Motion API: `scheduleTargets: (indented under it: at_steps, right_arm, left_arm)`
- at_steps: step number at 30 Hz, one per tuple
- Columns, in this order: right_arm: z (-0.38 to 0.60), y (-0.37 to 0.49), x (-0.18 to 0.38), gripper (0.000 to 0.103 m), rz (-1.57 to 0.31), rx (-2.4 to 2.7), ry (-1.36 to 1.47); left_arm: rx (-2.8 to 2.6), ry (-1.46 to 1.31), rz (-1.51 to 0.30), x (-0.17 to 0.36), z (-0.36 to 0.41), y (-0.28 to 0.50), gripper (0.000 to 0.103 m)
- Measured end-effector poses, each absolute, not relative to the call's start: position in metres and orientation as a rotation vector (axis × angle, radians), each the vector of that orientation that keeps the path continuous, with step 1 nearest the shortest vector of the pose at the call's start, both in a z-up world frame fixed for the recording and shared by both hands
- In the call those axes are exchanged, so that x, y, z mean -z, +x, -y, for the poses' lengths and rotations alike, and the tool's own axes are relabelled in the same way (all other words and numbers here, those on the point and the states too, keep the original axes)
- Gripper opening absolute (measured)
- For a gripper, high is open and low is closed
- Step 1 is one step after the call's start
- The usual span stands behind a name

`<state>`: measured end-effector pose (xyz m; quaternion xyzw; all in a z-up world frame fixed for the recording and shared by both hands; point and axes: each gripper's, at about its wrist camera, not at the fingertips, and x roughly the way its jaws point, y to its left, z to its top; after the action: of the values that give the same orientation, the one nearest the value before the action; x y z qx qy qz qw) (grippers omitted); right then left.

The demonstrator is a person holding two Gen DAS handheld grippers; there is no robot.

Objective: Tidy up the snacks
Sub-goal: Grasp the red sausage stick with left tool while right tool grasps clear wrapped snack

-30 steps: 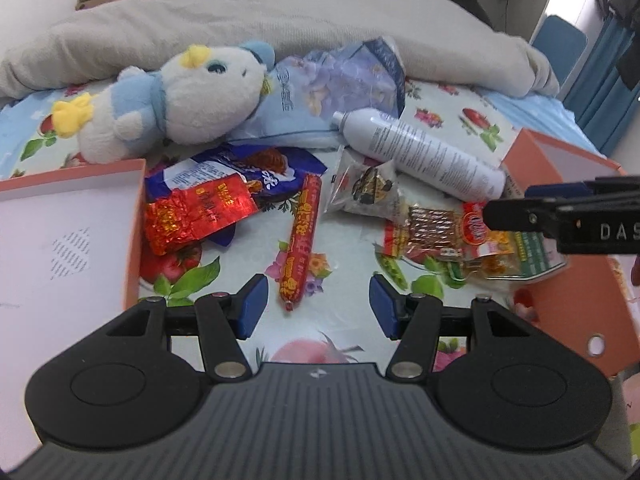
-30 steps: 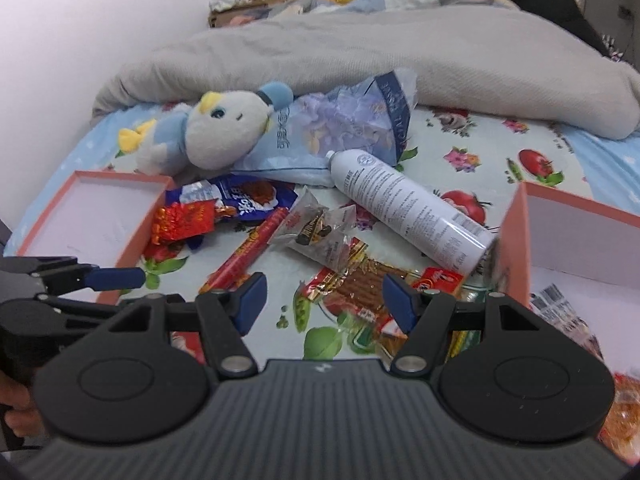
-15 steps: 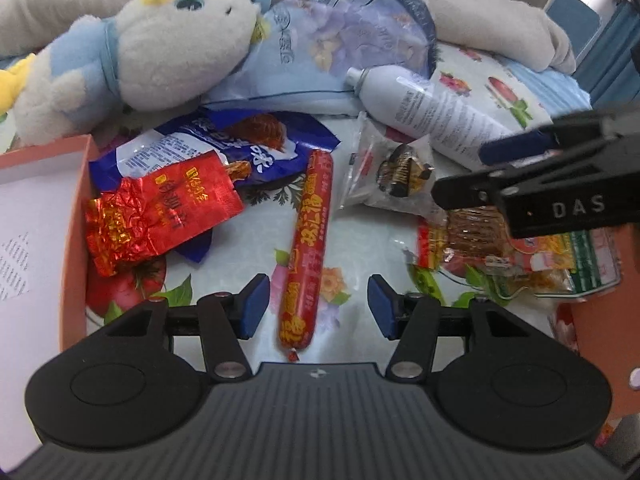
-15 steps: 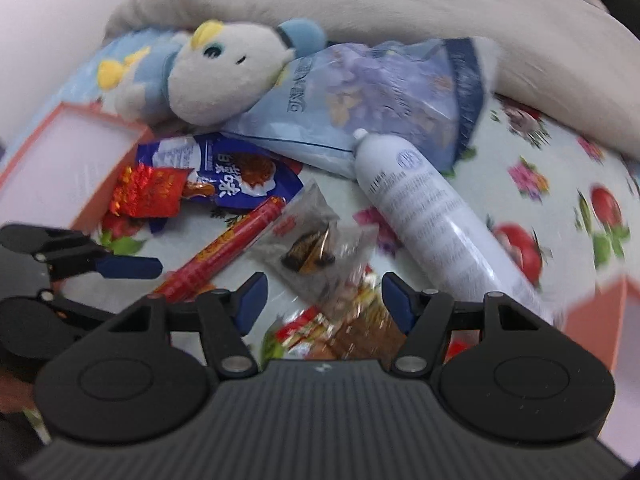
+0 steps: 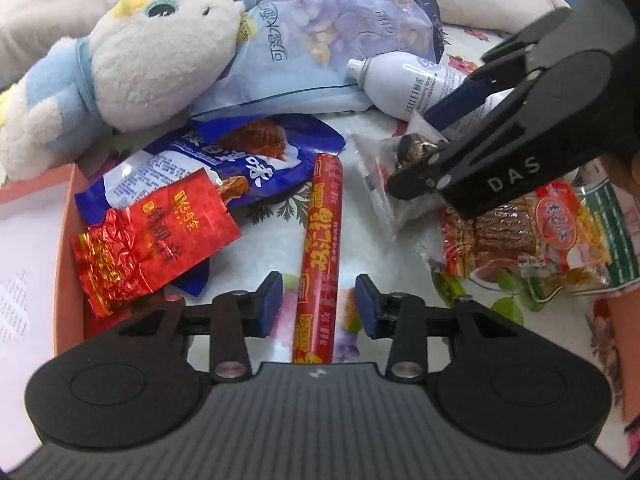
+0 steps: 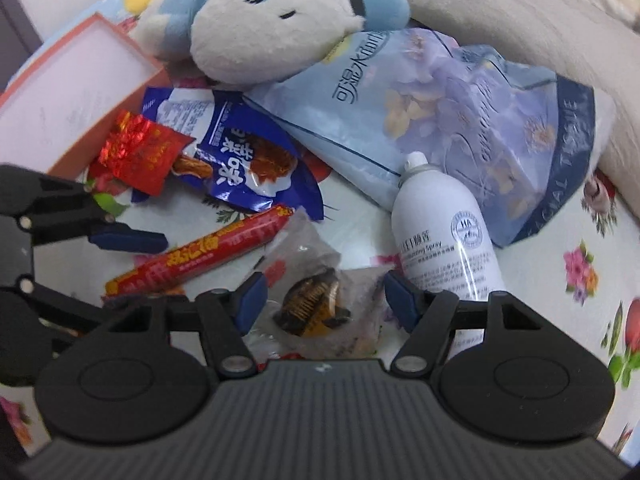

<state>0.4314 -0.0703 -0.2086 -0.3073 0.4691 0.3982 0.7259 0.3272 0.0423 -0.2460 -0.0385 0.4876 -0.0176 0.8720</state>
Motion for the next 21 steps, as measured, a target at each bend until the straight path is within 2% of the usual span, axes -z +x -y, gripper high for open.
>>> scheduleTargets:
  at_steps: [1,3,9,13,20,21]
  right_arm:
    - [0.069,0.430,0.212,0.069,-1.033,-0.891,-0.699]
    - [0.070,0.430,0.217,0.066,-1.036,-0.921,-0.693]
    - [0.083,0.425,0.219,0.065,-1.026,-0.900,-0.612]
    - [0.090,0.417,0.220,0.055,-1.031,-0.893,-0.573]
    - [0.094,0.410,0.222,0.051,-1.065,-0.830,-0.489]
    - [0.094,0.407,0.221,0.047,-1.054,-0.820,-0.489]
  left_arm:
    - [0.028,-0.068,-1.008,0.246,-0.042,0.325,0.033]
    - [0.017,-0.077,-0.985,0.247,-0.044,0.321,0.027]
    - [0.012,-0.078,-0.965,0.246,-0.044,0.316,0.026]
    - [0.015,-0.061,-0.957,0.246,-0.041,0.314,0.025]
    - [0.002,-0.083,-0.945,0.244,-0.042,0.308,0.024]
    - [-0.001,-0.084,-0.939,0.244,-0.041,0.307,0.024]
